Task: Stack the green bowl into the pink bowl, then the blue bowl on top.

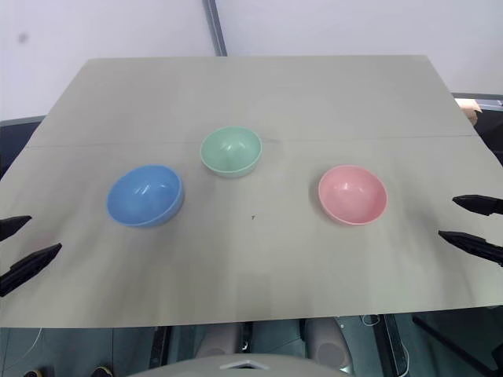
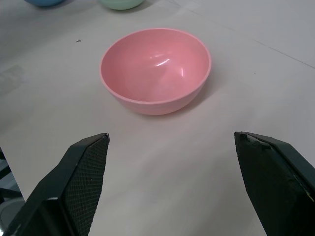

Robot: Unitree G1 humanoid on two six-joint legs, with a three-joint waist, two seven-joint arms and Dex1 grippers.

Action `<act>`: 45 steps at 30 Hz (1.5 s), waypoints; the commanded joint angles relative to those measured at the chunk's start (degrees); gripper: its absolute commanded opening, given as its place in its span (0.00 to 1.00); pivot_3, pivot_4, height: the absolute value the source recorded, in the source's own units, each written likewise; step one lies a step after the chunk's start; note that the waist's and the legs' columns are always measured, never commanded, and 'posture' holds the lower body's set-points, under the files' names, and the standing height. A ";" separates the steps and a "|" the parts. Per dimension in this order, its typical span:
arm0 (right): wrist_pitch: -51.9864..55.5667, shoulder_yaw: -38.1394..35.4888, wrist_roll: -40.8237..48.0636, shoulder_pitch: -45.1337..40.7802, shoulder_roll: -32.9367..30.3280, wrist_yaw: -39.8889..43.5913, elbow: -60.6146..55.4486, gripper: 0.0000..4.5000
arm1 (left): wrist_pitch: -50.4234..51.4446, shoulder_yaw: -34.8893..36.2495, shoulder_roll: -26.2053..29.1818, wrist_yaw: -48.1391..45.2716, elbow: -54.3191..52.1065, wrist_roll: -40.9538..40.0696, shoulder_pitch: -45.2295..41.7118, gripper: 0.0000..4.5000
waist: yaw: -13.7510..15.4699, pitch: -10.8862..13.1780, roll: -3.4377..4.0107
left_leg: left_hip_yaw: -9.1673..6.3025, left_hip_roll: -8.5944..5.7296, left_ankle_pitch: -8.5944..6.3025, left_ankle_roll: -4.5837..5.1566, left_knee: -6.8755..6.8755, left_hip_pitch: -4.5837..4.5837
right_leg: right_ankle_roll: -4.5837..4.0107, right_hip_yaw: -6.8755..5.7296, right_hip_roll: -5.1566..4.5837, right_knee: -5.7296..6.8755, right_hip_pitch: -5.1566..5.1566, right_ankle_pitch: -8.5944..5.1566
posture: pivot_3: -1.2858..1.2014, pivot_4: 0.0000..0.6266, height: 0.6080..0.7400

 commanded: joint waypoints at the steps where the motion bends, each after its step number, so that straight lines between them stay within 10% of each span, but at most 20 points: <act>1: -0.59 -1.14 0.63 0.12 -0.33 0.44 -0.81 0.99 | -2.12 2.10 0.82 -0.84 0.66 0.12 -0.35 1.00 | 0.00 0.00 0.00 | 0.00 0.00 0.00 0.00 0.00 0.00 | 0.00 0.00 0.00 0.00 0.00 0.00 | 0.52 0.24 1.00; 38: 1.14 -3.75 3.55 4.28 1.32 -0.88 -10.69 0.99 | 0.44 -0.86 5.02 -7.16 10.66 -1.28 -9.15 1.00 | -0.09 0.02 0.03 | 0.00 0.00 0.00 0.00 0.00 0.00 | 0.00 -0.01 0.00 0.01 -0.01 0.00 | 0.52 0.24 1.00; 45: 8.20 7.00 6.90 -5.13 3.20 -16.92 -28.60 0.99 | 0.30 -1.84 4.63 -7.23 9.80 -1.36 -9.78 1.00 | -0.07 0.00 0.00 | -0.06 0.04 0.00 -0.01 0.02 0.00 | 0.01 -0.05 0.01 0.06 -0.01 0.00 | 0.52 0.24 1.00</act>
